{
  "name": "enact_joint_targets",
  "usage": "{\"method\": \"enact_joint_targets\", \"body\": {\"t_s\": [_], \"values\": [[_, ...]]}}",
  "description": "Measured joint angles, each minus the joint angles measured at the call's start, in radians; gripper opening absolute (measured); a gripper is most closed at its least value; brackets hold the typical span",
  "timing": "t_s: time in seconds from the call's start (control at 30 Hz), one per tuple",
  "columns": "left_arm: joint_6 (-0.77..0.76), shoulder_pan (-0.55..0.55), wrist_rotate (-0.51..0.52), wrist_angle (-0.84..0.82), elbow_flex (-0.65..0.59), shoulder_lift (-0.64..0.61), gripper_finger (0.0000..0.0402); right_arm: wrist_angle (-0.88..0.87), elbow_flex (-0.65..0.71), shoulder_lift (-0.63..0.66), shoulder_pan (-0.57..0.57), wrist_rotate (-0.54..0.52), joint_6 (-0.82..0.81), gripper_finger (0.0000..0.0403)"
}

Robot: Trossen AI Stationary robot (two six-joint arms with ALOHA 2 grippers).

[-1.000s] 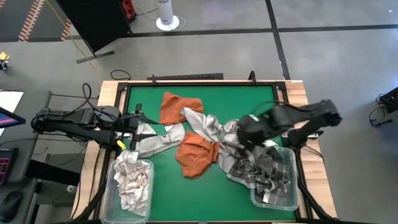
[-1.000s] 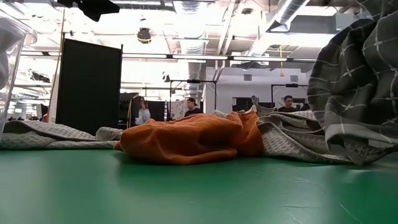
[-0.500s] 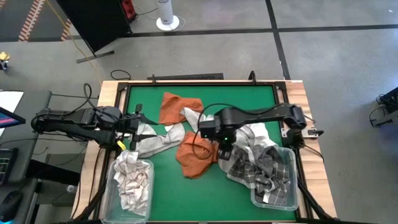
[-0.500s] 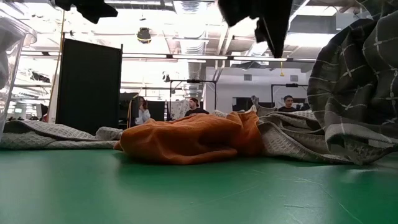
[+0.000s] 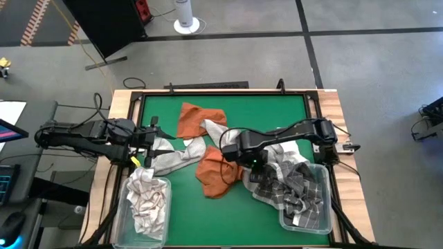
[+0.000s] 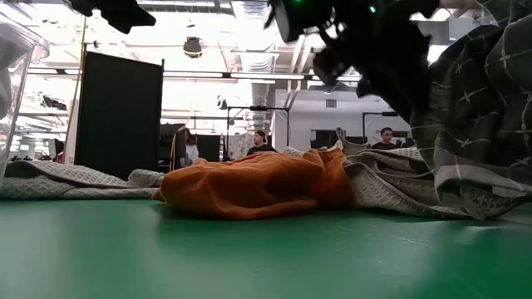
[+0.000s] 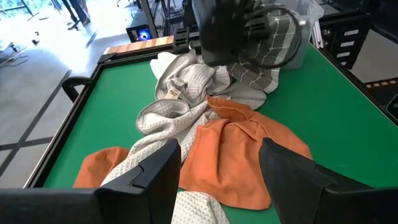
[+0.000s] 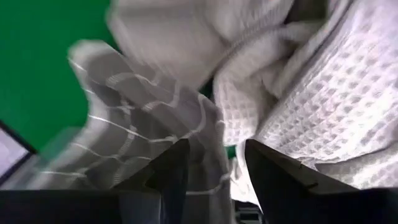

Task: Sort towels by color in basket
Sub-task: Put the gray squared towel into the right transparent bin

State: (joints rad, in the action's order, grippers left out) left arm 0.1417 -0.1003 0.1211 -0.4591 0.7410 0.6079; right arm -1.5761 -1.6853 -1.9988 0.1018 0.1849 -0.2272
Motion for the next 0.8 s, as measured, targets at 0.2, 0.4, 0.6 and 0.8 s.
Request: {"method": "enact_joint_targets", "body": {"t_s": [0.2,0.4,0.6,0.8], "values": [[0.002,0.0,0.0,0.0,0.0,0.0,0.0208,0.004,0.097,0.0,0.011,-0.001,0.053,0.0193],[0.003,0.0,0.0,-0.001,0.0,0.0,0.0208,0.003,0.11,-0.001,0.01,0.024,0.055,0.0091],[0.003,0.0,0.0,-0.006,0.0,0.0,0.0208,0.007,0.109,0.008,0.013,0.061,0.044,0.0019],[0.003,0.0,0.0,-0.006,0.0,0.0,0.0208,0.005,0.089,0.157,0.034,0.061,-0.077,0.0016]]}}
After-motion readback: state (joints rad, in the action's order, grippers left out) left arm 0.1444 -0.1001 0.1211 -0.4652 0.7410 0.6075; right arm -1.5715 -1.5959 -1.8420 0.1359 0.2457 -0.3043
